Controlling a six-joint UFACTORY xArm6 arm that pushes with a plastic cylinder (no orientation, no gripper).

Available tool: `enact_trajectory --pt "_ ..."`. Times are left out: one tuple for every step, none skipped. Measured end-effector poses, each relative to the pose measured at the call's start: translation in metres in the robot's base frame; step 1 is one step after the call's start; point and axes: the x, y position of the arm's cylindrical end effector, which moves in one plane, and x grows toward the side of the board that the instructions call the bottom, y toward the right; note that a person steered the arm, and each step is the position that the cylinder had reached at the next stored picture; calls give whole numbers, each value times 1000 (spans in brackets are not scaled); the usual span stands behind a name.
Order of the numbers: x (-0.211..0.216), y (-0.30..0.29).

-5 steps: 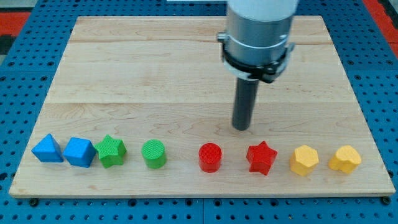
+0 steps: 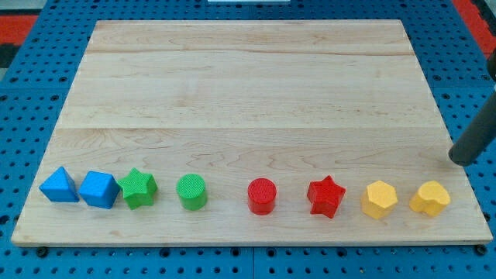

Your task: Move yellow blocks into red star

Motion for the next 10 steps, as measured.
enact_trajectory --pt "0 0" --pt "0 1" --pt "0 14" --pt "2 55" --pt "2 55" --pt "37 47" --pt "76 -18" --pt "79 -53" --pt "77 -108" --pt "77 -164"
